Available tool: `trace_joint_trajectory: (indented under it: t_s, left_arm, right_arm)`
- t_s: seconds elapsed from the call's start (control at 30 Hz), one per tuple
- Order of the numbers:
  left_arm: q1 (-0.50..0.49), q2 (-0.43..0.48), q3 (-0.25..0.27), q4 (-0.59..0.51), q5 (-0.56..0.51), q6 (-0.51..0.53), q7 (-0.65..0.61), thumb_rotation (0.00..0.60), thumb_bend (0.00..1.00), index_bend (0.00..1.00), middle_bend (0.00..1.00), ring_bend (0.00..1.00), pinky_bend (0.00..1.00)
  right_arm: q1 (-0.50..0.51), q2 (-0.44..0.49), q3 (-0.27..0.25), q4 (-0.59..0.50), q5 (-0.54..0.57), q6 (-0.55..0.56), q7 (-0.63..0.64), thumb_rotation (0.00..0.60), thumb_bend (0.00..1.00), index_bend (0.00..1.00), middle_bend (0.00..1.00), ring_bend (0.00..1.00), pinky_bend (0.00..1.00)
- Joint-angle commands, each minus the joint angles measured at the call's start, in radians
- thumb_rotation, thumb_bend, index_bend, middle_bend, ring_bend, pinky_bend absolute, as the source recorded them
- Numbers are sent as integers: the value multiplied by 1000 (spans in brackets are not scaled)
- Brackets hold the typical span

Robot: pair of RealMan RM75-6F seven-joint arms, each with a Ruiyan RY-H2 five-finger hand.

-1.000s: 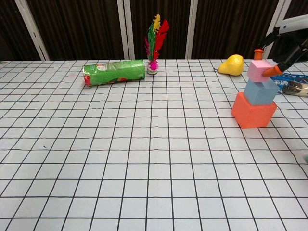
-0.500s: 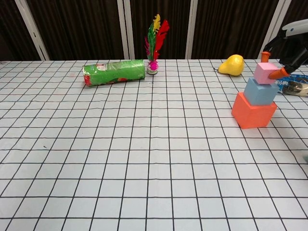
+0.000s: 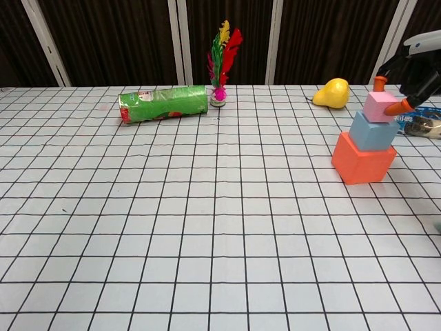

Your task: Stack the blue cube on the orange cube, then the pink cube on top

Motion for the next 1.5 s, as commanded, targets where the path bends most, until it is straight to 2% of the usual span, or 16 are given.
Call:
trace_joint_trajectory:
  t_s: [0.03,0.6,0.7,0.77,0.9,1.07,1.27,1.5]
  left_arm:
    - [0,0,0,0,0,-1,0,600,557,175,61,0,0]
    - [-2,-1,0,0,-2,-5,5,600,557,174,61,0,0]
    - [-2,-2,0,-1,-2,-3,6,600,557,174,61,0,0]
    - [-2,-2,0,-1,-2,-2,7,600,557,174,61,0,0]
    - [-2,-2,0,-1,-3,-3,8,600,557,174,61,0,0]
    - [-2,-1,-1,-1,-5,-3,5,600,557,175,61,0,0]
    - [-2,0,1,0,-2,-3,3,600,557,175,61,0,0]
    - [-3,5,4,-2,3,-8,-7,600,557,177,61,0,0]
  right_arm:
    - [1,-4,0,4,0,-2,2,600,365,553,1000,1000,826]
    - [-3,-13,-2,26,-15,-9,29,600,365,551,1000,1000,826]
    - [-4,-7,-3,22,-28,-13,36,600,364,478,1000,1000,826]
    - [-3,-2,-5,20,-38,-19,40,600,364,375,1000,1000,826]
    - [-3,6,-5,17,-53,-25,53,600,365,245,1000,1000,826]
    - [-10,25,-7,5,-74,-35,80,600,365,8,1000,1000,826]
    - [-40,78,-24,-16,-113,-28,108,600,364,0,1000,1000,826]
    - [-141,291,-139,-169,-210,-36,78,600,364,0,1000,1000,820]
